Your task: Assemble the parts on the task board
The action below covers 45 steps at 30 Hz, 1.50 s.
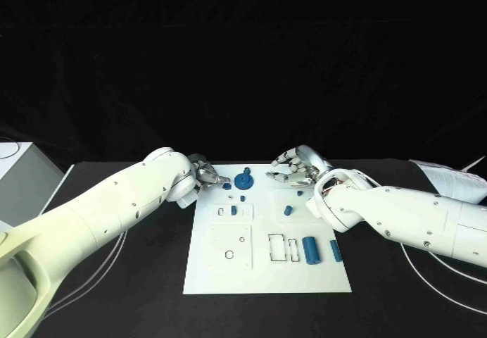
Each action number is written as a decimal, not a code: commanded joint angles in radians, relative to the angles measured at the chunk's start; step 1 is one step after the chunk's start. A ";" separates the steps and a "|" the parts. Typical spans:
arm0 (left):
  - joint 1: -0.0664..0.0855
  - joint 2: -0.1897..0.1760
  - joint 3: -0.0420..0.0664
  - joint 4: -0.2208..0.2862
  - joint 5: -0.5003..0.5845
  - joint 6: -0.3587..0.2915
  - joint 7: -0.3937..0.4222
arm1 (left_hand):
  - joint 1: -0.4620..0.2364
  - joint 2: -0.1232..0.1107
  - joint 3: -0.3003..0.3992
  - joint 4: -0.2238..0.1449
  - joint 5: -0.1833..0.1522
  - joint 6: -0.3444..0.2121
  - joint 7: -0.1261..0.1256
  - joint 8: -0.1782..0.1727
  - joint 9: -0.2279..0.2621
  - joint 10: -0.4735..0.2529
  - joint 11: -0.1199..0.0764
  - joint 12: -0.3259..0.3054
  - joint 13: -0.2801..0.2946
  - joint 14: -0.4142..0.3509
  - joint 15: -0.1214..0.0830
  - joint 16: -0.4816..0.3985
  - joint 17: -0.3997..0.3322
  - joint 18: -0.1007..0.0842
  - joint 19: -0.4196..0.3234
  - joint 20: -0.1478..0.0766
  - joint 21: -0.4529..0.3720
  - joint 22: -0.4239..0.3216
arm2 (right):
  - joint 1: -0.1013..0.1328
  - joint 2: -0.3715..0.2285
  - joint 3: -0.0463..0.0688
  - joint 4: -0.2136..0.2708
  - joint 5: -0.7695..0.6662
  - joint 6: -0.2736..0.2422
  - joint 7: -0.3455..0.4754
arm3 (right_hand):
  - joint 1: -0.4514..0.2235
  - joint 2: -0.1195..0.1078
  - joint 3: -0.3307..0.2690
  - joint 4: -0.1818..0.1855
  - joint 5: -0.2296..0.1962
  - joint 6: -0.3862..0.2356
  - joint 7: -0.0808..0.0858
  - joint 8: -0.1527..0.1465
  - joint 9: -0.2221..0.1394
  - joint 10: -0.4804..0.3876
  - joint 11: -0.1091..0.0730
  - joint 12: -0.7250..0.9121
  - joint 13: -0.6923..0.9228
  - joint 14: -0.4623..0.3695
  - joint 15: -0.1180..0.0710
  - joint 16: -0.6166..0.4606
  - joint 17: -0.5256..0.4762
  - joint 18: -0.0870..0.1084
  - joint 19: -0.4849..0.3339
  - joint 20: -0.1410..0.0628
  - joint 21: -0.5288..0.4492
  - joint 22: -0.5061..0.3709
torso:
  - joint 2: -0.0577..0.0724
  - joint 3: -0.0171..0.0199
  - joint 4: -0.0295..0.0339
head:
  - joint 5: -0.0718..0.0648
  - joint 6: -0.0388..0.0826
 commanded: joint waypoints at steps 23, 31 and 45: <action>-0.001 -0.036 -0.040 0.074 -0.250 -0.125 0.315 | 0.301 -0.054 0.092 -0.078 -0.002 -0.181 0.070 -0.024 -0.101 -0.361 0.074 -0.242 -0.337 -0.122 0.065 -0.186 -0.085 0.077 -0.228 0.063 -0.170 -0.297 | 0.000 -0.002 0.000 -0.002 -0.012 0.006 0.010 | -0.006 0.001 0.009 -0.003 0.004 -0.006 -0.001 0.005 0.001 0.085 -0.005 -0.003 0.247 0.104 -0.002 0.004 0.263 -0.004 0.064 -0.001 -0.003 0.182 | 0.000 -0.0014 0.0019 | 0.003 0.007; -0.001 -0.031 -0.061 0.072 -0.322 -0.101 0.362 | 0.294 -0.057 0.105 -0.121 -0.006 -0.158 0.071 -0.074 -0.183 -0.386 0.075 -0.281 -0.395 -0.170 0.067 -0.202 -0.142 0.087 -0.276 0.065 -0.197 -0.343 | 0.000 -0.002 0.000 -0.002 -0.013 0.007 0.010 | -0.006 0.001 0.009 -0.003 0.004 -0.006 -0.001 0.005 0.001 0.085 -0.005 -0.003 0.247 0.104 -0.002 0.004 0.263 -0.004 0.064 -0.001 -0.003 0.182 | 0.003 -0.0008 -0.0007 | 0.006 0.009; -0.004 -0.013 -0.097 0.048 -0.348 -0.109 0.376 | 0.278 -0.055 0.100 -0.131 -0.007 -0.139 0.073 -0.088 -0.215 -0.390 0.080 -0.288 -0.413 -0.178 0.072 -0.198 -0.153 0.086 -0.278 0.069 -0.196 -0.339 | 0.000 -0.003 0.000 0.001 -0.014 0.006 0.010 | -0.004 0.001 0.010 -0.004 0.005 -0.006 -0.001 0.005 0.002 0.085 -0.005 -0.003 0.247 0.104 -0.002 0.004 0.263 -0.004 0.064 -0.001 -0.003 0.181 | 0.003 0.0003 -0.0005 | 0.002 0.003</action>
